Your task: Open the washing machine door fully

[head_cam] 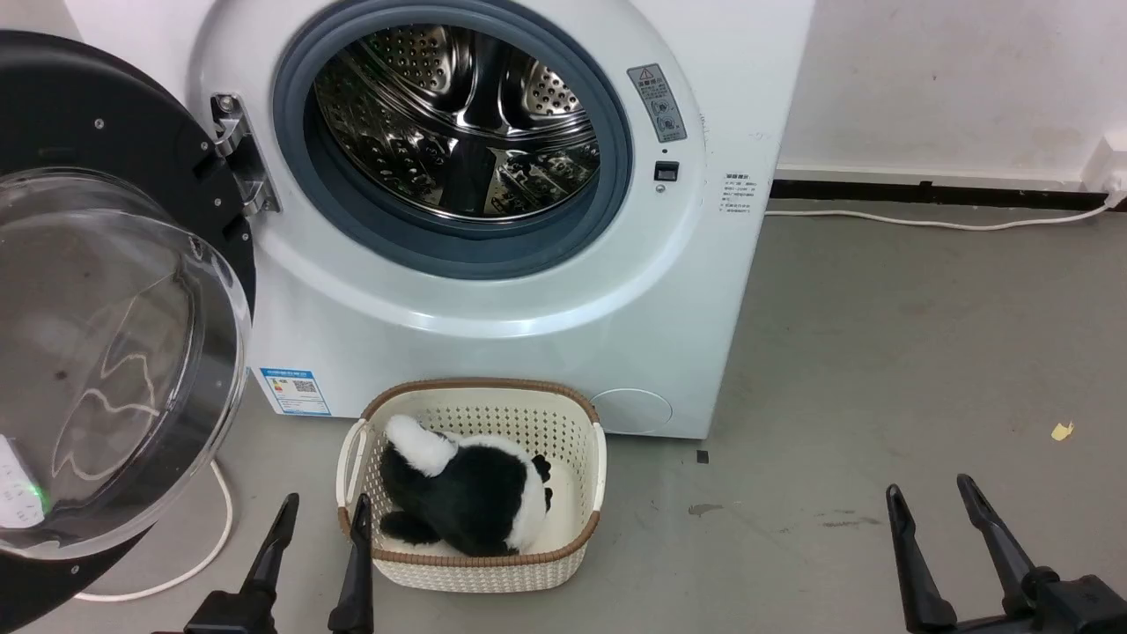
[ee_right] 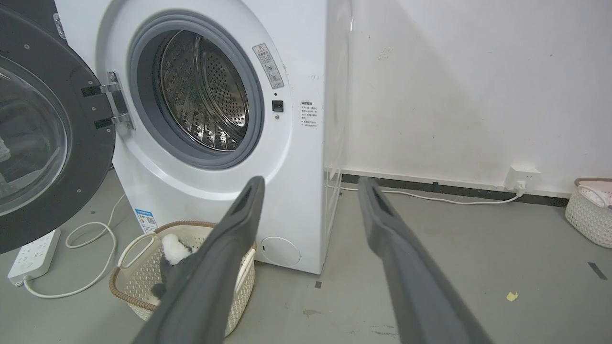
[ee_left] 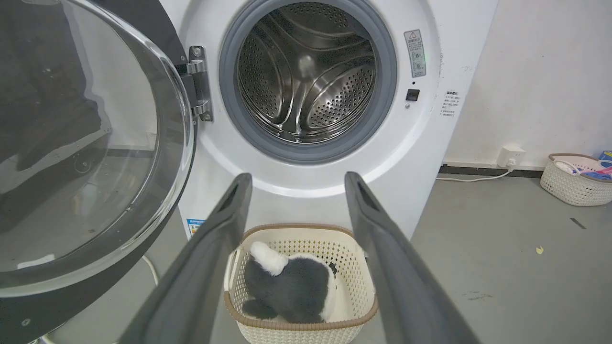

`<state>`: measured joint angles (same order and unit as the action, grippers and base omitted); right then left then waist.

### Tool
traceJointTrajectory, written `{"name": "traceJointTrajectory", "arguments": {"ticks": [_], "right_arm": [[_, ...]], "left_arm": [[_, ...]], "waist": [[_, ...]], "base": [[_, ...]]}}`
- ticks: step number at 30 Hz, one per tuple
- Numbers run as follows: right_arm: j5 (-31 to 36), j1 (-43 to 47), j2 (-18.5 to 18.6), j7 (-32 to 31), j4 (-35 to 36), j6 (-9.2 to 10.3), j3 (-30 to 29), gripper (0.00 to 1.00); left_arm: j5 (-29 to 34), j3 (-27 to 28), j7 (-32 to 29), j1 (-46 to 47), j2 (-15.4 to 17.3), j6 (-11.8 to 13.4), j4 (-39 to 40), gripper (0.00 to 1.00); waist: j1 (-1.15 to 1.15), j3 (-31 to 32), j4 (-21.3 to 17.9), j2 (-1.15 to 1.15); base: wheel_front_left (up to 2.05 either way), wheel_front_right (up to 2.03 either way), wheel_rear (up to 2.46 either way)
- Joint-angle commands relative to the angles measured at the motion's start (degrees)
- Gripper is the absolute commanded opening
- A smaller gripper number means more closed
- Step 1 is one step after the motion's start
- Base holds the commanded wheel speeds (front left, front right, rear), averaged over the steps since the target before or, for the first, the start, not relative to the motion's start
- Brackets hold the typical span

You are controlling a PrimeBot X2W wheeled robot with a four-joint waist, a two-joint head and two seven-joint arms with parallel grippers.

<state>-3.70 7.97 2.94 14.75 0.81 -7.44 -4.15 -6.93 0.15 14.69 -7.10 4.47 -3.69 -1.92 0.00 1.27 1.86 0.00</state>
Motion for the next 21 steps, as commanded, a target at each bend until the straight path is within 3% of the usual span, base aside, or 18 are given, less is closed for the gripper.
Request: {"name": "traceJointTrajectory", "arguments": {"ticks": [1, 3, 4, 21], "right_arm": [[-0.31, 0.90, -0.06, 0.25, -0.15, -0.05, 0.19, 1.00], [-0.18, 0.89, -0.06, 0.25, -0.36, -0.05, 0.52, 1.00], [0.01, -0.04, 0.00, -0.02, -0.30, 0.00, 0.59, 0.00], [0.48, -1.06, -0.01, -1.90, -0.36, -0.01, 1.07, 0.00]], "left_arm": [[0.39, 0.02, 0.30, -0.49, -0.15, -0.01, -0.10, 1.00], [0.51, -0.18, 0.30, -0.60, -0.12, -0.21, -0.59, 1.00], [0.27, -0.10, -0.05, 0.01, -0.03, -0.01, -0.47, 0.00], [1.12, -0.05, -1.93, 0.92, -0.23, 0.46, -0.16, 0.00]], "waist": [[0.00, 0.04, 0.06, 0.00], [0.00, 0.07, 0.06, 0.00], [0.00, 0.06, 0.06, 0.00], [0.00, -0.11, -0.18, 0.00]], "base": [[0.00, 0.00, 0.00], [0.00, 0.00, 0.00], [0.00, 0.00, 0.00], [0.00, 0.00, 0.00]]}}
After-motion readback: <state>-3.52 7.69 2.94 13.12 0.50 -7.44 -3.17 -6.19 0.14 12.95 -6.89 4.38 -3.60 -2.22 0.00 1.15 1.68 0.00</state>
